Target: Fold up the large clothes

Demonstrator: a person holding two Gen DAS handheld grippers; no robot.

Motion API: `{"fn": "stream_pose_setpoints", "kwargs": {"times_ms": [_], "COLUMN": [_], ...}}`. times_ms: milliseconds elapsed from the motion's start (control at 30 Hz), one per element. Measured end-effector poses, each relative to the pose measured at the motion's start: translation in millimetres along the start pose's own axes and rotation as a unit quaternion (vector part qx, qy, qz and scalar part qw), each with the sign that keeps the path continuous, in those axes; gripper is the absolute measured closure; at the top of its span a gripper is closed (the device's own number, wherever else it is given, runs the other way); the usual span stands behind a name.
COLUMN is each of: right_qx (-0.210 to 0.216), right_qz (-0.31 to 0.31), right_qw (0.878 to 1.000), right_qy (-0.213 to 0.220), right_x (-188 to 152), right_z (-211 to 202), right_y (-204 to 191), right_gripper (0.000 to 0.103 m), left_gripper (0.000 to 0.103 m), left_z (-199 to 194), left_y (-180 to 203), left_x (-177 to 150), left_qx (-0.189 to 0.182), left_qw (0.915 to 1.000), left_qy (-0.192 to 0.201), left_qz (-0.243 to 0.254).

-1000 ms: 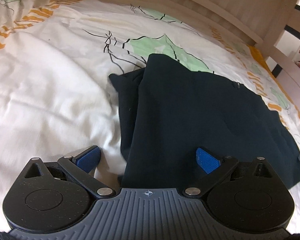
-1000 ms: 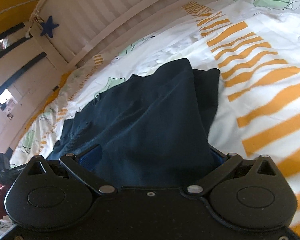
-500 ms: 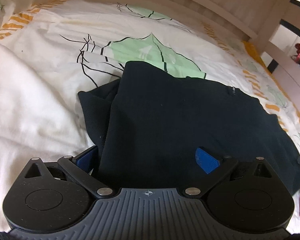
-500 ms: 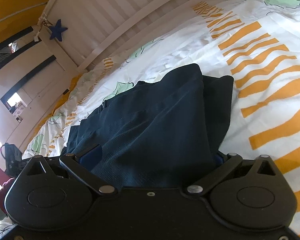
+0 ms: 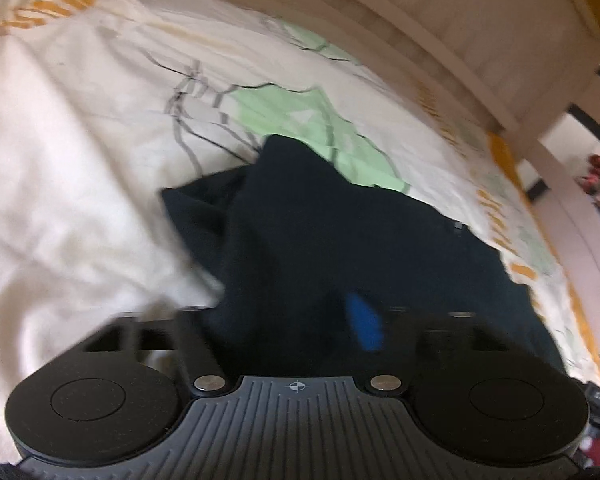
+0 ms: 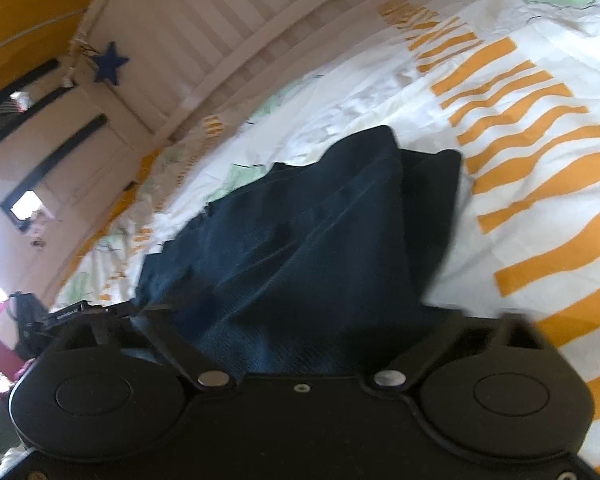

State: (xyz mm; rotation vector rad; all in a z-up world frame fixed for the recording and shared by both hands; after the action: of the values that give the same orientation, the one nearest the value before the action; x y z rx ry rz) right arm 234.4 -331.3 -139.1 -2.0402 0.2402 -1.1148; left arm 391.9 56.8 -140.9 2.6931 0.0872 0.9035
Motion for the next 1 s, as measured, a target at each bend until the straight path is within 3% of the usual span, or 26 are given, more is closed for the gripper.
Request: {"fn": "stream_pose_setpoints", "kwargs": {"times_ms": [100,167,400,500,667,767,900,1000], "right_qx": [-0.005,-0.011,0.015,0.016,0.01,-0.006,-0.084,-0.1], "right_qz": [0.034,0.021,0.04,0.039,0.049,0.057,0.071,0.098], "right_qw": [0.999,1.0,0.998,0.998,0.998,0.998,0.993,0.99], "right_qy": [-0.004,-0.002,0.036,0.036,0.022,-0.012,-0.037,-0.026], "right_x": [0.4,2.5,15.4,11.3,-9.6,-32.0,-58.6,-65.1], "right_z": [-0.5,-3.1,-36.2,-59.7,-112.3,-133.1,-138.6,-133.0], "right_y": [3.8,-5.2,-49.1,-70.1,-88.7,-86.7,-50.6,-26.8], "right_gripper": [0.067,0.071,0.077,0.078,0.078,0.076,0.062,0.049], "left_gripper": [0.077,0.079,0.083,0.084,0.092,0.091,0.09,0.087], "left_z": [-10.6,-23.0,-82.1,-113.7,-161.5,-165.5,-151.3,-146.0], "left_y": [-4.8,-3.0,25.6,38.6,33.6,22.1,-4.1,-13.9], "left_x": [1.9,3.8,5.4,-7.6,-42.9,-66.4,-79.8,-79.4], "left_qx": [-0.022,-0.032,-0.087,-0.11,-0.147,-0.125,-0.032,0.006], "left_qw": [0.999,0.9982,0.994,0.9925,0.987,0.991,0.9986,0.9989], "left_qy": [0.0,0.004,0.026,0.03,0.021,0.005,0.032,0.046], "left_qz": [-0.038,-0.05,-0.061,-0.045,-0.063,-0.047,-0.026,-0.01]}}
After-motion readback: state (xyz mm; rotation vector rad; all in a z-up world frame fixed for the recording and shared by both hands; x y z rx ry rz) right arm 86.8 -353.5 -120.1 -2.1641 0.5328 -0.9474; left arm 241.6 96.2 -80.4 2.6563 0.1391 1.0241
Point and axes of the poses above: each gripper's, at about its wrist camera, not at the fingertips, and z roughly the way its jaws point, y to its right, x to its top, the point moved 10 cm from there along z, roughly the way its jaws point, and after that the axes turned 13 degrees about x, right-handed, at the moved point
